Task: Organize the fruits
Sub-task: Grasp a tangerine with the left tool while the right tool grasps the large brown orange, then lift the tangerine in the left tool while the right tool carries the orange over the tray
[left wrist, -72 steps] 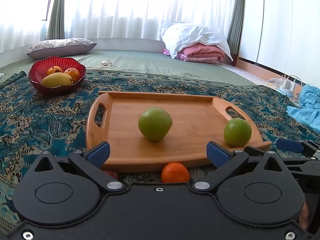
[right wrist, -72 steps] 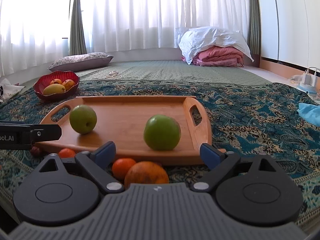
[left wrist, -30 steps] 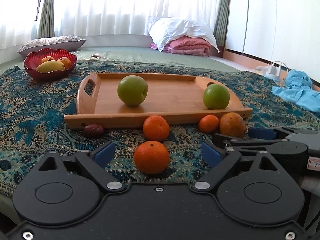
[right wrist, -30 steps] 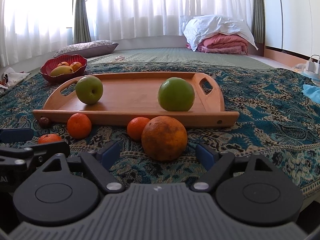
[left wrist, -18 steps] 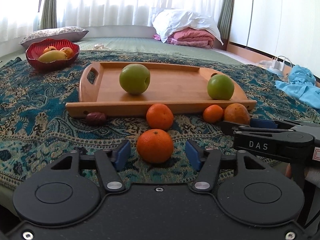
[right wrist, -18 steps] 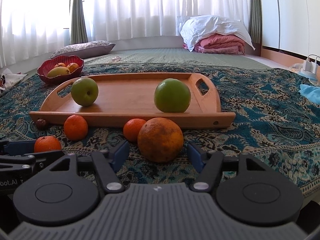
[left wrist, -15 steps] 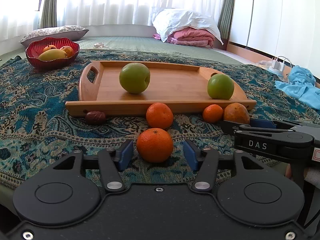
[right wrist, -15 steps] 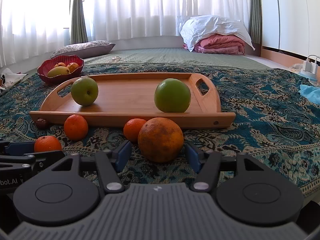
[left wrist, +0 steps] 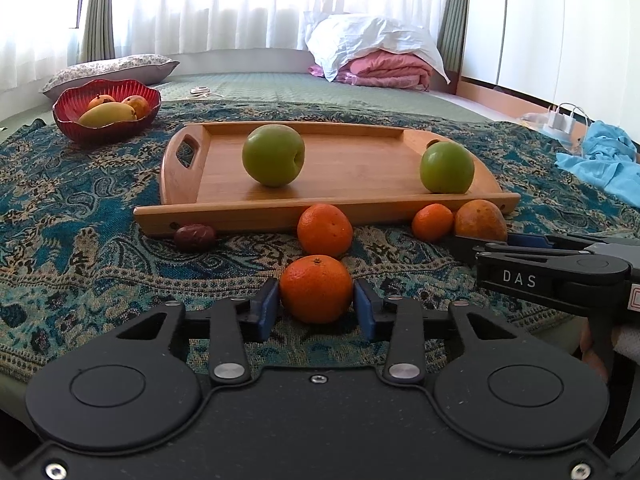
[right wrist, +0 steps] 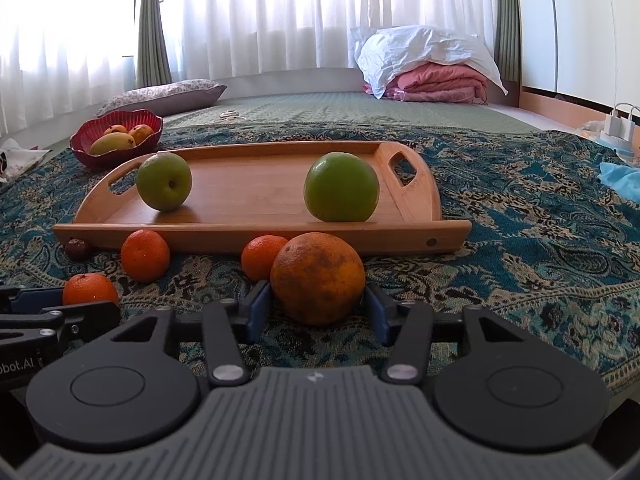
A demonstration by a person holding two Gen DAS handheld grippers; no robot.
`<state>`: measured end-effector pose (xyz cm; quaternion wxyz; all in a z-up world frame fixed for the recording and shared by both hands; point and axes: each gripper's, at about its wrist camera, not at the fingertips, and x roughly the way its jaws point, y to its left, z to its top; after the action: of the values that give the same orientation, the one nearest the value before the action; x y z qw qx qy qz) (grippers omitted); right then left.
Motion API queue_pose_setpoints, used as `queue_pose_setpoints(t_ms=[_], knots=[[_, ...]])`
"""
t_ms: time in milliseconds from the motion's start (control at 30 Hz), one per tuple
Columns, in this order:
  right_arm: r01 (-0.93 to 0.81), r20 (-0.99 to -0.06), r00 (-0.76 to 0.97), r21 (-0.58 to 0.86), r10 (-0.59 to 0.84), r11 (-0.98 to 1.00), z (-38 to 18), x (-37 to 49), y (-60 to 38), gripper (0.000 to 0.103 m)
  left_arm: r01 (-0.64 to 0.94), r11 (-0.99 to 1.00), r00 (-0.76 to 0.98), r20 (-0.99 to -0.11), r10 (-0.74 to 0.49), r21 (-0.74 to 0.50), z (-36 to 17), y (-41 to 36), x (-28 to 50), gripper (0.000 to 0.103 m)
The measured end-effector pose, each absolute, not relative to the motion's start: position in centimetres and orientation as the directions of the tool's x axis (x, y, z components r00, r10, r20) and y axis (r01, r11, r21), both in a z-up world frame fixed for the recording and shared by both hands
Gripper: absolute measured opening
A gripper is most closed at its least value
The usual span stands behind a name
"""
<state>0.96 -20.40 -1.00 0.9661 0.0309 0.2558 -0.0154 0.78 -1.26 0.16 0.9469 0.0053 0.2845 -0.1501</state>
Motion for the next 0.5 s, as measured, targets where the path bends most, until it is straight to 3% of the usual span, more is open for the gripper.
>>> queue_pose_setpoints(t_ms=[500], knots=[[0.093, -0.416, 0.908, 0.073, -0.055, 0.993, 1.5, 0.5, -21.9, 0.05, 0.246, 0.969, 0.864, -0.444, -0.236, -0.036, 4.2, -0.7, 2.5, 0.037]])
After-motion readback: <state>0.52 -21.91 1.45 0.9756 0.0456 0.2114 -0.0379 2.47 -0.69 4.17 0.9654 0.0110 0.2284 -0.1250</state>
